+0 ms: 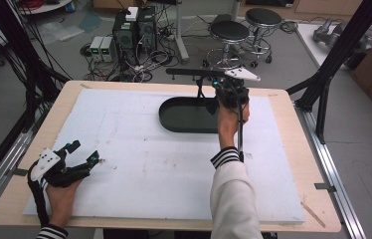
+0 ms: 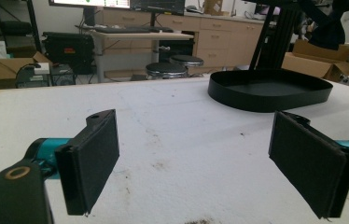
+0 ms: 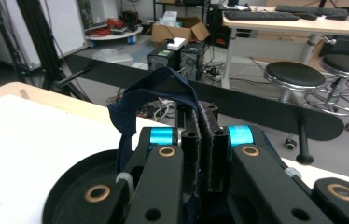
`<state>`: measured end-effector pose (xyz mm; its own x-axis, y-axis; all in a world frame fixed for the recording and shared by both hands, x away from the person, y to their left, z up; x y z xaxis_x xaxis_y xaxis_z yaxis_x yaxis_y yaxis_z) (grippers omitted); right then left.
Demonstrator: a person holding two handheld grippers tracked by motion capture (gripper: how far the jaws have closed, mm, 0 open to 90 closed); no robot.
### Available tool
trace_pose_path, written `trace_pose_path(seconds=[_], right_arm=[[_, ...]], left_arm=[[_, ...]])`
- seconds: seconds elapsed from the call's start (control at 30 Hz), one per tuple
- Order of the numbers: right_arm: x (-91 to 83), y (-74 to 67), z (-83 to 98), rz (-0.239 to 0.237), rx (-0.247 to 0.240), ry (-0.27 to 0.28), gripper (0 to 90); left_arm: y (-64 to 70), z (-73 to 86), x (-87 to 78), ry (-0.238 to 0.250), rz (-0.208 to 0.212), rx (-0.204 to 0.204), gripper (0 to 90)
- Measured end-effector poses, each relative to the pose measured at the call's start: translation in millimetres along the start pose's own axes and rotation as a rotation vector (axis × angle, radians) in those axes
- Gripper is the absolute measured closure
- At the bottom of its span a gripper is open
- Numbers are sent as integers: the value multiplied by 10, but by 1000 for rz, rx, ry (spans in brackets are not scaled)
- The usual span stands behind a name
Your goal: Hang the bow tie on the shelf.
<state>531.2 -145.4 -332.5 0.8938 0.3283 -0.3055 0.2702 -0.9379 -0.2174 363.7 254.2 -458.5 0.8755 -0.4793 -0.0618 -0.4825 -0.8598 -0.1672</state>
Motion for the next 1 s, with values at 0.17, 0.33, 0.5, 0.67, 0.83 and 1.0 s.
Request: trace_pose_path(seconds=[0.17, 0.33, 0.5, 0.67, 0.83, 1.0], right_arm=[[96, 74, -17, 16, 19, 11, 876], [200, 187, 65, 42, 39, -16, 876], [277, 247, 134, 57, 44, -38, 876], [334, 280, 212, 64, 46, -74, 873], [370, 318, 279, 69, 40, -110, 864], [413, 389, 370, 87, 20, -159, 810]], left_arm=[[1, -1, -3, 1, 0, 1, 164], [3, 0, -2, 1, 0, 1, 164], [0, 0, -3, 1, 0, 0, 164], [6, -1, -3, 1, 2, 4, 164], [3, -1, -3, 2, 1, 1, 164], [6, -1, -3, 0, 1, 4, 164]])
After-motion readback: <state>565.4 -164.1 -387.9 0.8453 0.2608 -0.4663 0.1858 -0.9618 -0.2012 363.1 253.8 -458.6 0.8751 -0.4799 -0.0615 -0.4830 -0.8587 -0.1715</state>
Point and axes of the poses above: each handheld gripper's, and its own axes: x roughly forward along the jaws, z roughly out of its underside, y roughly to its right, the point moved 10 cm from there along x, roughly forward along the jaws, and after that the axes turned 14 degrees about x, right-handed, at the moved point
